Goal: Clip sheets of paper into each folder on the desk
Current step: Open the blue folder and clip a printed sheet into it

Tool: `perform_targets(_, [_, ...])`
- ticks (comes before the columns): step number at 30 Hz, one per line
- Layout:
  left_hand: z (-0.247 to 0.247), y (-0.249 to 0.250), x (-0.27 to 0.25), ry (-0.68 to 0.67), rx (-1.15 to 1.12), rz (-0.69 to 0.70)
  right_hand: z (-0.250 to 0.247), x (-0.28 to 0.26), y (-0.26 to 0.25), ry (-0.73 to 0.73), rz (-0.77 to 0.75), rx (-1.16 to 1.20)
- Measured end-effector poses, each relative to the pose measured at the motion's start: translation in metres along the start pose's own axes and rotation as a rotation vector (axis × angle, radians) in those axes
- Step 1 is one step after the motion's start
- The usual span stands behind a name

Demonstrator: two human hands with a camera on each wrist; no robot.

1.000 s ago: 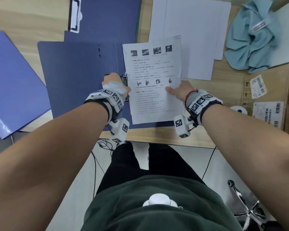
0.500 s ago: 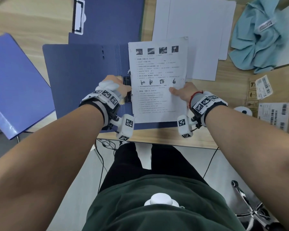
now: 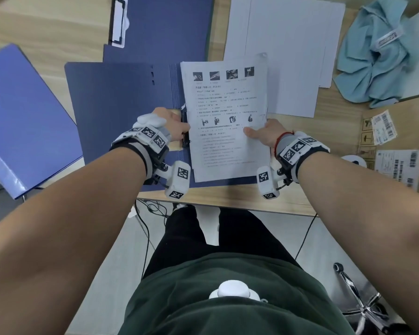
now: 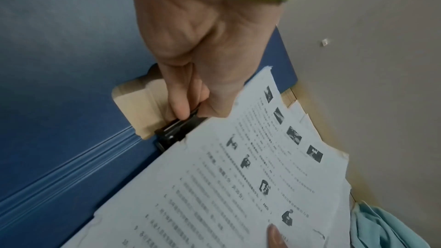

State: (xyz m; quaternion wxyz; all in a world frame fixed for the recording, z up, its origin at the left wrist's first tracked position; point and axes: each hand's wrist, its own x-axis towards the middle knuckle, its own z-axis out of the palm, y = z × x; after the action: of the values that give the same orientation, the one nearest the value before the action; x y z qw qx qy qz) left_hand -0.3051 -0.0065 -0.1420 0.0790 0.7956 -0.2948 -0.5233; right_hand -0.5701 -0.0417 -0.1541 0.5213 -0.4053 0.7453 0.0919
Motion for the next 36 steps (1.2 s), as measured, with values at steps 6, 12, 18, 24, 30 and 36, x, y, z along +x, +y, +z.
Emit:
perform_targets(6, [-0.002,0.0,-0.003,-0.014,-0.031,0.001,0.004,-0.002,-0.002,-0.018,-0.004,0.154])
perform_targets(12, [-0.004,-0.007,0.011,-0.021,-0.018,-0.073,0.004,0.011,0.005,-0.065,0.002,0.244])
perform_targets(18, [-0.003,0.005,-0.009,-0.003,0.029,-0.009,0.002,0.002,0.0,-0.071,-0.011,0.259])
perform_targets(24, [-0.001,-0.009,0.022,-0.011,0.164,-0.081,0.002,0.005,0.003,-0.073,-0.019,0.235])
perform_targets(30, [-0.001,-0.002,0.014,-0.011,0.27,-0.065,0.003,-0.002,-0.005,-0.073,-0.031,0.207])
perform_targets(36, [0.0,0.01,0.002,0.011,0.38,-0.081,0.005,0.004,-0.005,-0.064,-0.059,0.089])
